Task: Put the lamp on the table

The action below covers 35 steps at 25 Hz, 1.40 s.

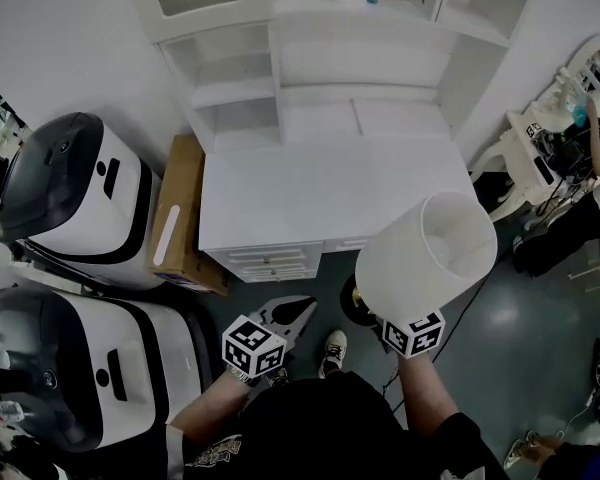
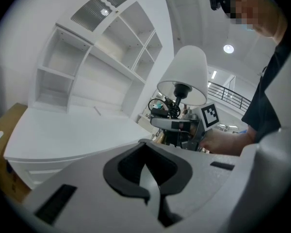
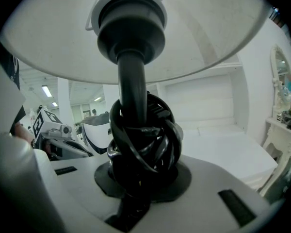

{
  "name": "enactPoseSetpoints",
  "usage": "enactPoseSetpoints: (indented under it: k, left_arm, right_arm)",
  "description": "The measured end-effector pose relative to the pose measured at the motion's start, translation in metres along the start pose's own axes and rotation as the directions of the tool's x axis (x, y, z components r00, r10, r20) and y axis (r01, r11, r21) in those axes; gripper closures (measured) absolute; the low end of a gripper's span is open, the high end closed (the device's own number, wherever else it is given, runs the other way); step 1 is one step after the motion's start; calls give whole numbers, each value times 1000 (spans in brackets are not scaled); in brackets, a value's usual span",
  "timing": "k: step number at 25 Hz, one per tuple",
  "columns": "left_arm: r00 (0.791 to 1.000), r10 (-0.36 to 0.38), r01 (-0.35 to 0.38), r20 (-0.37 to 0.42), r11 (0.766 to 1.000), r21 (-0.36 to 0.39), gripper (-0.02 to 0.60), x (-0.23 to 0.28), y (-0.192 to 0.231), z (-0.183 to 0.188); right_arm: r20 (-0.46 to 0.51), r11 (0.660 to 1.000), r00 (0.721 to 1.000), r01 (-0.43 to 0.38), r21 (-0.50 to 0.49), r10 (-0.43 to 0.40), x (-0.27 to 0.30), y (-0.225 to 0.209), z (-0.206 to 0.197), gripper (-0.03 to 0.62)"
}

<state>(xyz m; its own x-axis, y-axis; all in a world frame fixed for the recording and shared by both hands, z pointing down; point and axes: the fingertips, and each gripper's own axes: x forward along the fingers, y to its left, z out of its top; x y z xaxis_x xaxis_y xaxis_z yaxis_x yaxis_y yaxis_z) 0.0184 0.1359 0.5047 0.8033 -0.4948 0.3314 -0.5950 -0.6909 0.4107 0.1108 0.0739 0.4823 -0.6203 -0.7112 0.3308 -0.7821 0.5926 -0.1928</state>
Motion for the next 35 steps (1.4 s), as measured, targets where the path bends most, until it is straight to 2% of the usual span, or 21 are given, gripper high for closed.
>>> enactPoseSetpoints:
  k: [11,26,35]
  left_arm:
    - [999,40,-39,27,999,-19,575,40,7,17]
    - [989,140,-140,50,990,-18,575,81,15,45]
    - [985,168,-168,49,986,-4,574,84,19,54]
  right_arm:
    - [-12,998,998,-54,-18,54,15,-37,8,523]
    - [-22,990,990,-139,-38,139,29,-85,22,523]
    - [-18,989,990,-143,-31,143,32,-101,26,523]
